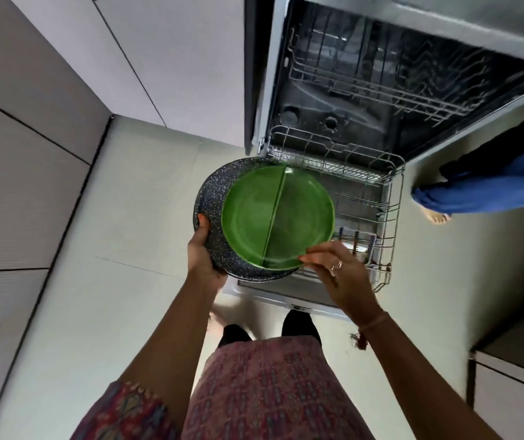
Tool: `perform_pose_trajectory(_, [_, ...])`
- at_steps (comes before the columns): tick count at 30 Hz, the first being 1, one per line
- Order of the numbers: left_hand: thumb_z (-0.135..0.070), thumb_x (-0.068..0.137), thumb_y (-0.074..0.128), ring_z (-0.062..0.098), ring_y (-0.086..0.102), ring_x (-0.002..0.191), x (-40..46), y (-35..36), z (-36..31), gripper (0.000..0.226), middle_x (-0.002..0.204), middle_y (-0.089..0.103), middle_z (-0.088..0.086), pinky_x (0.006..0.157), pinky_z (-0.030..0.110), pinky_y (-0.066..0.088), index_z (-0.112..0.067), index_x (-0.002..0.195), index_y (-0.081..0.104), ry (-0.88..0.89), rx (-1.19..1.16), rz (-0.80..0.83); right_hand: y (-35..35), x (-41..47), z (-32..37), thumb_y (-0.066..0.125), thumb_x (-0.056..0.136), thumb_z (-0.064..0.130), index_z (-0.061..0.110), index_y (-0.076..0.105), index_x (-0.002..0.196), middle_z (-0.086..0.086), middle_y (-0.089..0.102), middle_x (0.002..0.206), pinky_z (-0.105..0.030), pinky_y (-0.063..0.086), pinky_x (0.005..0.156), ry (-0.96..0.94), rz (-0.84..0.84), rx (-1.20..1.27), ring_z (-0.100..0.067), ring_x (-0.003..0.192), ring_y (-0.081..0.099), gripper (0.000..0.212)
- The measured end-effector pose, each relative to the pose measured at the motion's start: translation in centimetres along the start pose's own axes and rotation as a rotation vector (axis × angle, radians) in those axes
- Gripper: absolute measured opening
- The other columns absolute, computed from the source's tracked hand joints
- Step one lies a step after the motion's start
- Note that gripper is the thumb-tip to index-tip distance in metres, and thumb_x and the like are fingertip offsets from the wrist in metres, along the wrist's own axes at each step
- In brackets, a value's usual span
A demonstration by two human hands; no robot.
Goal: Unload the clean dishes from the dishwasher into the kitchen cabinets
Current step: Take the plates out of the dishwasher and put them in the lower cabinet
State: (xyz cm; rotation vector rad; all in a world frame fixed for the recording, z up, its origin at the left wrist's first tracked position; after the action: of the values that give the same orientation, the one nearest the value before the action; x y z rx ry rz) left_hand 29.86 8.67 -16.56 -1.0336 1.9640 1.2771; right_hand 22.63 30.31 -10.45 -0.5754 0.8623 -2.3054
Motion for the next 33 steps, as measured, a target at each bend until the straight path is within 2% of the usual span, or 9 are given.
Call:
perform_pose_trajectory(7, [-0.047, 0.095, 0.044, 0.025, 0.071, 0.085, -4.8, -4.3, -5.4, 0.038, 0.095, 0.075, 0.006, 0.069, 0.038, 0.058, -0.018, 0.105, 0.068, 0.028, 0.031, -0.011, 4.0, -0.2, 6.6, 0.071, 0.079, 0.008, 0.010, 0.077, 0.090, -0.012, 0.066, 0.099, -0.029, 0.045, 0.082, -0.150, 0.025, -0.084, -0.017, 0.091, 0.053, 0.012])
perform_pose_trajectory(11, [-0.047, 0.095, 0.043, 0.026, 0.066, 0.095, -7.0, -6.6, -7.9, 0.041, 0.097, 0.074, 0.006, 0.084, 0.040, 0.052, -0.018, 0.104, 0.070, 0.049, 0.021, -0.034, 4.7, 1.1, 9.5, 0.064, 0.087, 0.029, 0.021, 0.074, 0.104, -0.001, 0.063, 0.115, -0.034, 0.041, 0.085, -0.220, 0.135, -0.097, -0.018, 0.097, 0.057, 0.022])
perform_pose_trajectory(14, [-0.047, 0.095, 0.042, 0.022, 0.071, 0.083, -8.0, -8.0, -9.5, 0.048, 0.089, 0.076, 0.004, 0.079, 0.038, 0.053, -0.020, 0.079, 0.079, 0.074, 0.002, -0.040, 4.7, 3.0, 11.2, 0.055, 0.088, 0.029, 0.013, 0.067, 0.112, -0.001, 0.055, 0.117, -0.031, 0.044, 0.091, 0.012, -0.029, 0.098, -0.016, 0.107, 0.054, 0.031])
perform_pose_trajectory(17, [-0.047, 0.095, 0.042, 0.021, 0.072, 0.079, -8.7, -9.0, -11.1, 0.050, 0.087, 0.076, 0.003, 0.076, 0.037, 0.053, -0.022, 0.073, 0.080, 0.098, -0.025, -0.044, 5.5, 6.3, 12.4, 0.052, 0.095, 0.020, 0.019, 0.061, 0.114, -0.003, 0.053, 0.118, -0.018, 0.049, 0.083, 0.349, -0.220, 0.395, -0.004, 0.103, 0.057, 0.021])
perform_pose_trajectory(20, [-0.047, 0.096, 0.041, 0.020, 0.073, 0.077, -9.2, -9.5, -12.7, 0.051, 0.086, 0.076, 0.002, 0.071, 0.035, 0.052, -0.025, 0.072, 0.079, 0.130, -0.050, -0.031, 8.3, 9.4, 13.2, 0.042, 0.099, 0.038, 0.016, 0.052, 0.131, -0.010, 0.056, 0.131, -0.035, 0.049, 0.098, 0.656, -0.040, 0.682, -0.022, 0.118, 0.057, 0.040])
perform_pose_trajectory(24, [-0.046, 0.097, 0.039, 0.020, 0.073, 0.077, -9.6, -9.8, -14.6, 0.051, 0.086, 0.076, 0.001, 0.068, 0.034, 0.056, -0.025, 0.073, 0.079, 0.160, -0.055, -0.016, 11.2, 12.4, 14.4, 0.036, 0.097, 0.052, 0.015, 0.049, 0.135, -0.015, 0.054, 0.135, -0.053, 0.038, 0.108, 0.751, 0.090, 0.740, -0.033, 0.125, 0.051, 0.055])
perform_pose_trajectory(26, [-0.043, 0.097, 0.041, 0.021, 0.073, 0.079, -9.6, -10.1, -15.9, 0.049, 0.087, 0.076, 0.003, 0.067, 0.034, 0.058, -0.023, 0.075, 0.079, 0.169, -0.057, -0.022, 12.4, 13.5, 15.2, 0.037, 0.097, 0.051, 0.021, 0.047, 0.137, -0.009, 0.054, 0.134, -0.045, 0.042, 0.105, 0.736, 0.080, 0.684, -0.031, 0.125, 0.050, 0.051])
perform_pose_trajectory(30, [-0.037, 0.096, 0.042, 0.022, 0.073, 0.078, -9.1, -10.7, -18.4, 0.046, 0.087, 0.075, 0.006, 0.064, 0.034, 0.058, -0.019, 0.076, 0.079, 0.196, -0.022, -0.040, 14.0, 14.8, 16.5, 0.033, 0.098, 0.052, 0.028, 0.041, 0.141, -0.002, 0.060, 0.117, -0.027, 0.051, 0.077, 0.684, 0.100, 0.547, -0.031, 0.114, 0.056, 0.050])
perform_pose_trajectory(33, [-0.036, 0.095, 0.042, 0.022, 0.073, 0.076, -8.1, -11.1, -20.1, 0.045, 0.086, 0.075, 0.005, 0.064, 0.034, 0.058, -0.019, 0.074, 0.079, 0.204, -0.038, -0.067, 15.1, 16.7, 17.0, 0.033, 0.098, 0.052, 0.029, 0.040, 0.141, 0.011, 0.053, 0.120, -0.020, 0.041, 0.084, 0.670, 0.122, 0.576, -0.012, 0.111, 0.053, 0.049])
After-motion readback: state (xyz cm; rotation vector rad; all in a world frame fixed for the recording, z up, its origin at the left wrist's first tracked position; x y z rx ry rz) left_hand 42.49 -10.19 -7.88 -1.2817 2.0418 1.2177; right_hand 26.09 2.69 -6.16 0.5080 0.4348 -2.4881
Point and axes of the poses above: each hand's wrist, its own x-axis towards the middle knuckle, its own y-axis out of the palm, z = x × y, the point moved 2 cm from there along x, towards the middle knuckle
